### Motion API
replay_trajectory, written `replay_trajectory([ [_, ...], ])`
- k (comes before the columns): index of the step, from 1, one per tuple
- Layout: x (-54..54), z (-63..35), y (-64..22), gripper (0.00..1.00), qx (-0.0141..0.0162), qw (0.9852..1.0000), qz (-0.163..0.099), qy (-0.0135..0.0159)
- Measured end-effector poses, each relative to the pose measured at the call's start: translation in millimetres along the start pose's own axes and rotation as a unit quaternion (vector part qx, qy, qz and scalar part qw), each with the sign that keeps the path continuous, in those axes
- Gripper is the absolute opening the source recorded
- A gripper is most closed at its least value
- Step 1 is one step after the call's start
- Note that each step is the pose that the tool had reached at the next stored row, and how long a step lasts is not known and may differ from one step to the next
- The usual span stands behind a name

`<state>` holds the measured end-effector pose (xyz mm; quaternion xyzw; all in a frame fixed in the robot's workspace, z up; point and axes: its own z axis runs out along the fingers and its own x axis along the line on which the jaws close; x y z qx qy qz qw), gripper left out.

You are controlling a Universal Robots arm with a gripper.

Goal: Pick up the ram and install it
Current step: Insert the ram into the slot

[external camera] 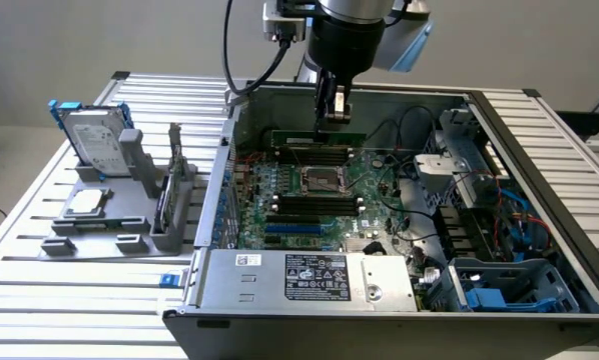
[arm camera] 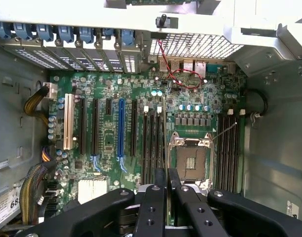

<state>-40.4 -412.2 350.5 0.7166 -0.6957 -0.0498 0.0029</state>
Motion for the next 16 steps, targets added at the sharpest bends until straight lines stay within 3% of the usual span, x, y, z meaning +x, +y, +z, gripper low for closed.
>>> replay_trajectory([
  [4, 0.0, 0.4, -0.1, 0.14, 0.0000, 1.0000, 0.000, 0.0003],
  [6, 0.2, 3.8, -0.3, 0.14, -0.0001, 1.0000, 0.000, 0.0017],
  [16, 5.3, 21.7, -1.5, 0.14, 0.0012, 1.0000, 0.007, 0.0012],
])
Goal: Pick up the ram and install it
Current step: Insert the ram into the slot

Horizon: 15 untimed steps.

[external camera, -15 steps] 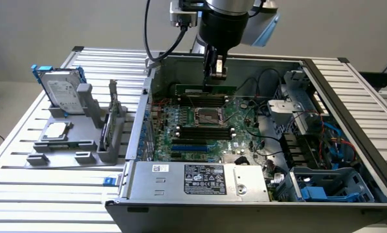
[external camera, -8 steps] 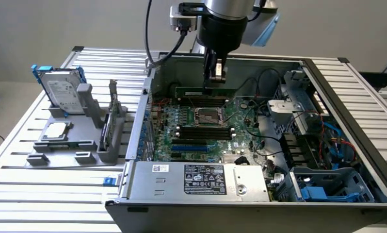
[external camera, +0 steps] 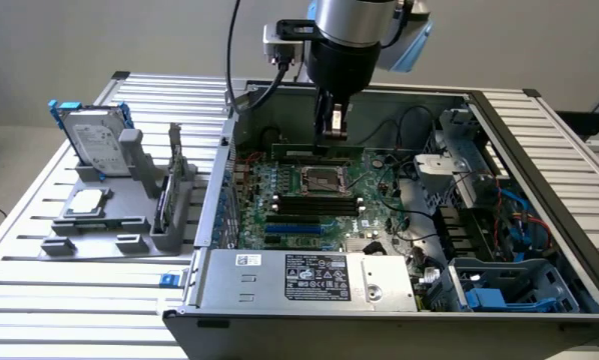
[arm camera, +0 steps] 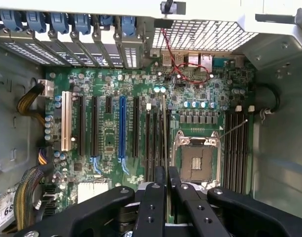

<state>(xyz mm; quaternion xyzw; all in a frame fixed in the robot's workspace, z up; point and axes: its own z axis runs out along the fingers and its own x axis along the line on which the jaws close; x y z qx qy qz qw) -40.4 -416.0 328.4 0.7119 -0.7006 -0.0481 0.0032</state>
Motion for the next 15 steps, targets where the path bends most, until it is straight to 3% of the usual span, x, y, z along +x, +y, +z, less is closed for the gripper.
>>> replay_trajectory([
  [15, 5.8, 26.7, -3.8, 0.14, 0.0029, 0.9995, 0.031, -0.0022],
])
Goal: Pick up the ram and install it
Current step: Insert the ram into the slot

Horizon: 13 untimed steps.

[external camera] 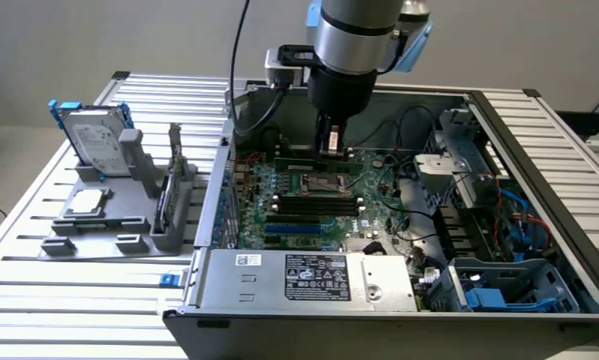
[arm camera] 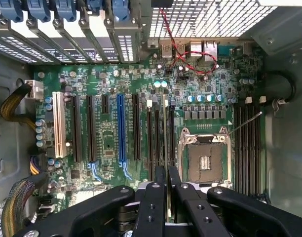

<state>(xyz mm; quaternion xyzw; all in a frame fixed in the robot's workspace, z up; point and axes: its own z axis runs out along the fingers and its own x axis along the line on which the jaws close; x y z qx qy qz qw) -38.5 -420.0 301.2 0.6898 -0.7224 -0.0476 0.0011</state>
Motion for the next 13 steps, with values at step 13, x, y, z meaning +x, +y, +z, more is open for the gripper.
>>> replay_trajectory([
  [13, 3.7, 22.4, -15.3, 0.14, 0.0010, 0.9999, 0.013, -0.0009],
])
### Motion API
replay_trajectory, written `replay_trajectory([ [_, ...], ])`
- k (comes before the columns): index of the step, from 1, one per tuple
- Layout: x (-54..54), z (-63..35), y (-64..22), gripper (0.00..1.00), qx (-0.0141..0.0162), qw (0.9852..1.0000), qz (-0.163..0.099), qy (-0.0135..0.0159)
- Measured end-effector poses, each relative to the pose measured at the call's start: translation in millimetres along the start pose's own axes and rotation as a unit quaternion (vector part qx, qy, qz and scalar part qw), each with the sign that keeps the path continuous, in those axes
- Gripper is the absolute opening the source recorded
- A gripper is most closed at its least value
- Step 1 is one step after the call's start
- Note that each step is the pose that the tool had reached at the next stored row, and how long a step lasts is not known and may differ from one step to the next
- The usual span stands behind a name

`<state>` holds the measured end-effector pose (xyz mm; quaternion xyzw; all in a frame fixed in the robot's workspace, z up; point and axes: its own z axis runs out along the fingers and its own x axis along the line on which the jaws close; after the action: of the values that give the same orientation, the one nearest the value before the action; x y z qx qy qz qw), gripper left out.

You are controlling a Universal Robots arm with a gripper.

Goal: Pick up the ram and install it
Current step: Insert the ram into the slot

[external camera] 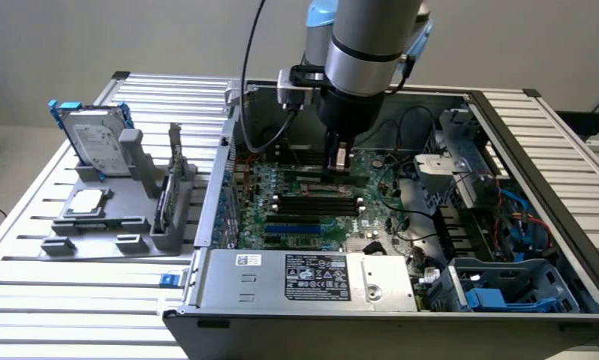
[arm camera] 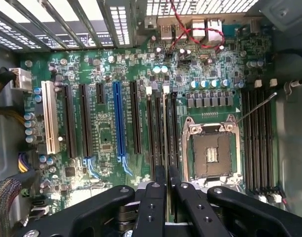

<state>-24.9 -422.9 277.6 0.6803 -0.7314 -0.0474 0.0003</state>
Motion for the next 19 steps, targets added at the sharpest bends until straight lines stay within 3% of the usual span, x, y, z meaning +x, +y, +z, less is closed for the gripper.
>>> replay_trajectory([
  [5, 4.7, 7.3, -0.8, 0.14, 0.0001, 1.0000, 0.000, 0.0012],
  [13, 6.3, 20.8, 3.5, 0.14, 0.0037, 1.0000, -0.003, 0.0012],
  [15, 6.6, 22.7, 5.4, 0.14, 0.0070, 1.0000, -0.006, 0.0011],
  [19, 6.9, 25.3, 7.8, 0.14, 0.0182, 0.9997, -0.014, 0.0009],
])
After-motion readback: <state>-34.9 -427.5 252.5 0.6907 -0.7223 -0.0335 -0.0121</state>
